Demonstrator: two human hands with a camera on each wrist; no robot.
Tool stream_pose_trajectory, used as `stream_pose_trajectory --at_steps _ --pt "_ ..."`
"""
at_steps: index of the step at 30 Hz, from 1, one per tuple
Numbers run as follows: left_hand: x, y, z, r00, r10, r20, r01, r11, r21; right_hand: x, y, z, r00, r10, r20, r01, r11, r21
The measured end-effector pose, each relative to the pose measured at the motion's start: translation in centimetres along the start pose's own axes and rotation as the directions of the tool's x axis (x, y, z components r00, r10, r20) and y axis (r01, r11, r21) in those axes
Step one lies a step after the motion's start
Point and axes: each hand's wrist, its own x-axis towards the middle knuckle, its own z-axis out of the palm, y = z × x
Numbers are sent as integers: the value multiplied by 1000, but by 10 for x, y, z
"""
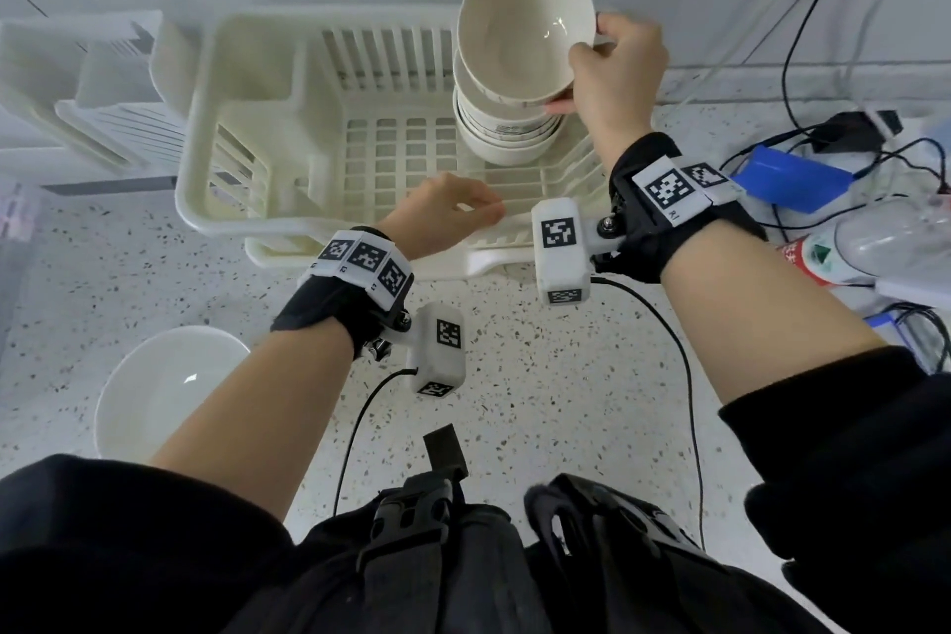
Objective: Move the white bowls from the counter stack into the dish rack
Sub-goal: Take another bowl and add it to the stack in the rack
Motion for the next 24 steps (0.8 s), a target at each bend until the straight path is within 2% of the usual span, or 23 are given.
stream_pose_trajectory --at_steps 17,24 --pt "6 -8 6 998 -35 -59 39 997 68 15 32 12 999 0 52 6 993 -115" --pt "5 -7 6 997 -27 -72 33 996 81 14 38 9 990 13 144 12 985 -171"
